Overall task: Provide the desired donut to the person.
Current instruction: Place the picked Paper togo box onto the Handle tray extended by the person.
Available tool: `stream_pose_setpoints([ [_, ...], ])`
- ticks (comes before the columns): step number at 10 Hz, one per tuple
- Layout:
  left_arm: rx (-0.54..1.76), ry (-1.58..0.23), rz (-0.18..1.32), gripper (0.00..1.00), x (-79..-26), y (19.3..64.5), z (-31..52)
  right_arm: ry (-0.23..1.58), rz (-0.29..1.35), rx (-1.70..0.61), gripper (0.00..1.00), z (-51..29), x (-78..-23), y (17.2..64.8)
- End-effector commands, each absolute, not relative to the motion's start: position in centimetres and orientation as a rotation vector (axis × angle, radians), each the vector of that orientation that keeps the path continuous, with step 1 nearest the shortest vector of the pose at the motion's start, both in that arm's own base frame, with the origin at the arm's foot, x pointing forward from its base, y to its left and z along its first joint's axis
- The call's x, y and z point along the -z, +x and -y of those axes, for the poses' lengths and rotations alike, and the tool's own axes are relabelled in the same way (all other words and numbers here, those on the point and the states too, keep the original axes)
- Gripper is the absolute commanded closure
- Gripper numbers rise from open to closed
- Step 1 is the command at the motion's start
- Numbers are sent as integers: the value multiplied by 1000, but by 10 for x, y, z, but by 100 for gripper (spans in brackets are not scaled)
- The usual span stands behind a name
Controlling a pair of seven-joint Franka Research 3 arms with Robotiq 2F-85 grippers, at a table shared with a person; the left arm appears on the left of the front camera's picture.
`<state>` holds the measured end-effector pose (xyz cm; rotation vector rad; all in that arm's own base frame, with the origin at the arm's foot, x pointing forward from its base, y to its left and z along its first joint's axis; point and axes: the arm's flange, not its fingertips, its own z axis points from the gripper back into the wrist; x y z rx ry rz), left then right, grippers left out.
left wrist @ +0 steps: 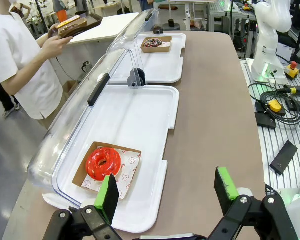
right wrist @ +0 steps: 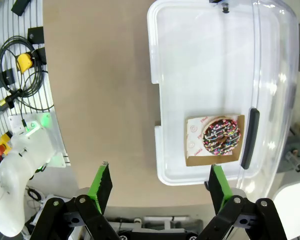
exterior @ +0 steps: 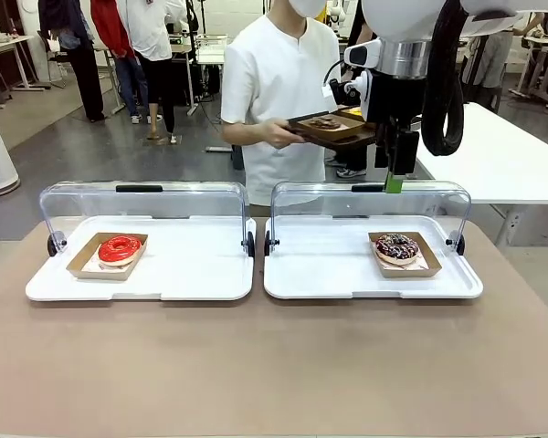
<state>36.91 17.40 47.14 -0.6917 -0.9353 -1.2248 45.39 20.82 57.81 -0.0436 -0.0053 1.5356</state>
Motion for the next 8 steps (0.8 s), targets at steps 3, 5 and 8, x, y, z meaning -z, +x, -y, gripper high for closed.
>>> stream_pose_setpoints([
  [3, 1220, -686, 940, 0, -473, 368, -175, 152, 43, -1470, 0, -182, -594, 468],
  [5, 1220, -686, 940, 0, -473, 368, -175, 554, 158, -1536, 0, -100, -605, 481],
  [8, 1220, -686, 940, 0, -473, 368, -175, 808, 422, -1446, 0, -3, -617, 468],
])
